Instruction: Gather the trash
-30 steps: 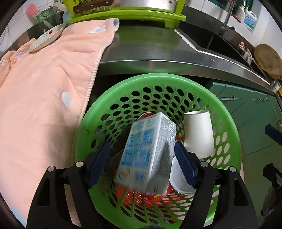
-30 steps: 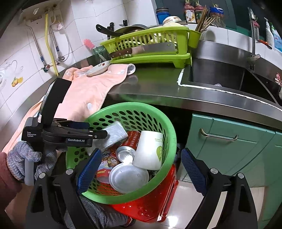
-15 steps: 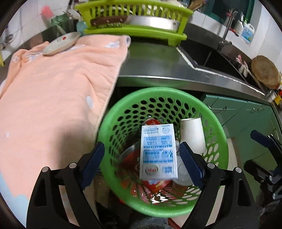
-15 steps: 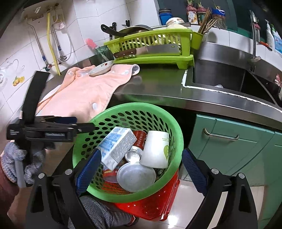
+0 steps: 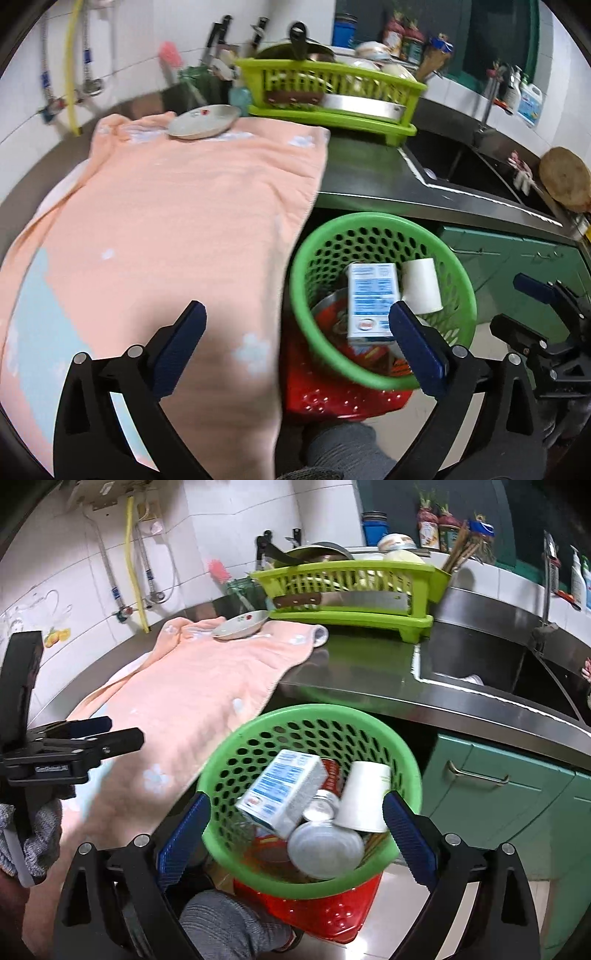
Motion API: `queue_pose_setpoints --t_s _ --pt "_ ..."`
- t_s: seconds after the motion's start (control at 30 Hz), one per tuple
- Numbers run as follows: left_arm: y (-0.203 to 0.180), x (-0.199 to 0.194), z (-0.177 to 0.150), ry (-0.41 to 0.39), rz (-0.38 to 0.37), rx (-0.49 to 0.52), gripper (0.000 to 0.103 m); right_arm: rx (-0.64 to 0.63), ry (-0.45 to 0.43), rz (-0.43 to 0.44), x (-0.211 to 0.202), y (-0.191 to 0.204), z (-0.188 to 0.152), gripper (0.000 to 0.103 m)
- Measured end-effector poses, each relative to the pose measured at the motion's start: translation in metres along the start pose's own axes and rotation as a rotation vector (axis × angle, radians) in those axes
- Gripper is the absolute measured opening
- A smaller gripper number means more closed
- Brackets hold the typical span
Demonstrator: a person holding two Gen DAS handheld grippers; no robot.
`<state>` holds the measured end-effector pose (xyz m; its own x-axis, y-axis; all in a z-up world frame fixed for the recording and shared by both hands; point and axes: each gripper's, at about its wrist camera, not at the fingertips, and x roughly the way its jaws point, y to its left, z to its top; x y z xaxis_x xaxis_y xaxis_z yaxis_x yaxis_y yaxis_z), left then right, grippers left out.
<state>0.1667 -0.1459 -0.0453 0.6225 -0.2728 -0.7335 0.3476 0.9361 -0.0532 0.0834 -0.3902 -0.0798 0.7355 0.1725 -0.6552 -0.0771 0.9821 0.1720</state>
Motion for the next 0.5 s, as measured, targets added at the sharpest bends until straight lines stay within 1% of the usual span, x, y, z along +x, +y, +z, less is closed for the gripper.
queue_pose_setpoints --t_s 0.23,0.3,0.37,0.5 --pt "0.033 -0.05 -0.019 -0.066 0.075 -0.06 0.098 -0.025 -0.013 0.047 -0.012 0.034 0.007 0.092" --pt "0.043 -0.06 -0.027 -0.063 0.093 -0.076 0.098 -0.037 -0.016 0.057 -0.015 0.045 0.009 0.092" --pt "0.051 -0.071 -0.034 -0.079 0.126 -0.089 0.098 -0.048 -0.023 0.071 -0.018 0.056 0.011 0.092" --pt "0.069 -0.093 -0.05 -0.093 0.165 -0.131 0.098 -0.057 -0.024 0.089 -0.02 0.071 0.014 0.092"
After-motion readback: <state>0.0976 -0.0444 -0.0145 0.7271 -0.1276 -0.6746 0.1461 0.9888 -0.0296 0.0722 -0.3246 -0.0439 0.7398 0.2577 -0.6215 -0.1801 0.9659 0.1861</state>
